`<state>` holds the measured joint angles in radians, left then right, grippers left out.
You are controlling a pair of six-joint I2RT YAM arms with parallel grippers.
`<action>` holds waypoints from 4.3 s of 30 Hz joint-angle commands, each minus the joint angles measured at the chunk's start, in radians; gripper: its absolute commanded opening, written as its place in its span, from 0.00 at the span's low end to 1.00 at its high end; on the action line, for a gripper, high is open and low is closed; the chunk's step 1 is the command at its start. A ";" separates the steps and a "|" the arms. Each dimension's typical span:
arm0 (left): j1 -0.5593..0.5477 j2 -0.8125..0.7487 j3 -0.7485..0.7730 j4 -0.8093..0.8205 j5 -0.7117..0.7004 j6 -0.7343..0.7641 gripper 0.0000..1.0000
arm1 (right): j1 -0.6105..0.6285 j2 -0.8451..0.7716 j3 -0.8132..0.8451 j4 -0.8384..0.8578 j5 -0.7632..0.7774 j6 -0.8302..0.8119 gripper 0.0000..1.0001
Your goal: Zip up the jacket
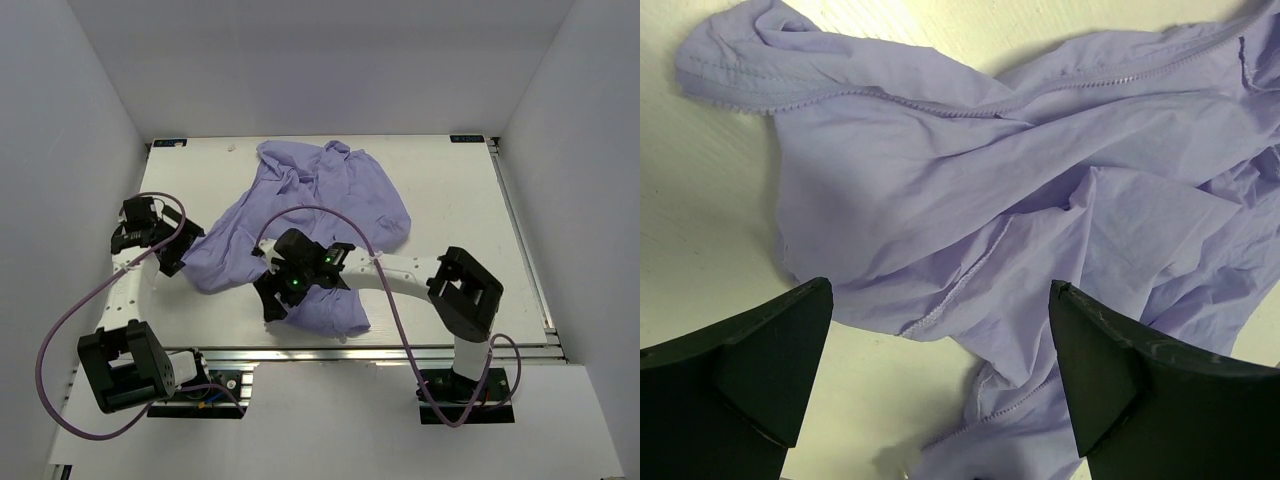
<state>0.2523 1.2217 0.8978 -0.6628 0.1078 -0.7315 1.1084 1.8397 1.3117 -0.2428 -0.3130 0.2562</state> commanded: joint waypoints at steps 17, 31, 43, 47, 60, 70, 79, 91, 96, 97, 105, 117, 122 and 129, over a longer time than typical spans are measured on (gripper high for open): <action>0.002 0.064 0.038 0.020 -0.011 0.026 0.98 | -0.169 -0.370 -0.470 -0.018 0.184 0.086 0.89; 0.004 0.157 0.154 -0.092 -0.091 0.007 0.98 | -0.461 -0.108 -0.381 -0.079 0.203 0.109 0.47; 0.007 0.214 0.092 -0.136 -0.226 -0.034 0.98 | -0.740 -0.152 -0.359 -0.070 0.150 0.089 0.00; 0.013 0.239 0.052 -0.097 -0.232 -0.046 0.98 | -0.801 -0.168 -0.368 -0.062 0.127 0.092 0.00; 0.016 0.302 -0.102 0.147 -0.206 -0.063 0.48 | -0.809 -0.316 -0.368 -0.058 -0.006 0.086 0.44; -0.044 0.106 -0.083 0.155 -0.022 -0.036 0.00 | -0.809 -0.534 -0.434 -0.105 0.074 0.086 0.55; -0.528 -0.146 -0.010 -0.104 -0.048 -0.106 0.00 | -0.808 -0.675 -0.531 -0.099 0.092 0.110 0.55; -1.258 0.047 0.048 -0.170 -0.150 -0.220 0.56 | -0.805 -0.783 -0.661 -0.036 0.008 0.091 0.58; -1.322 0.081 0.183 -0.236 -0.247 -0.155 0.98 | -0.721 -0.786 -0.641 -0.079 0.109 0.055 0.71; -1.322 0.073 0.203 -0.259 -0.284 -0.161 0.98 | -0.694 -0.786 -0.635 -0.079 0.129 0.051 0.72; -0.857 0.012 0.236 -0.275 -0.430 -0.145 0.98 | -0.339 -0.712 -0.517 -0.083 0.353 0.055 0.79; -0.476 0.428 0.369 0.044 -0.260 0.029 0.85 | 0.074 -0.415 -0.341 0.032 0.416 0.116 0.67; -0.466 0.562 0.412 0.112 -0.295 0.043 0.83 | 0.172 -0.297 -0.269 0.034 0.478 0.147 0.66; -0.459 0.686 0.438 0.170 -0.330 0.038 0.76 | 0.231 -0.057 -0.071 -0.058 0.595 0.107 0.65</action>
<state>-0.2115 1.8969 1.2881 -0.5438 -0.1993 -0.7036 1.3361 1.7355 1.1774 -0.2737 0.2115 0.3729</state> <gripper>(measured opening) 0.783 0.655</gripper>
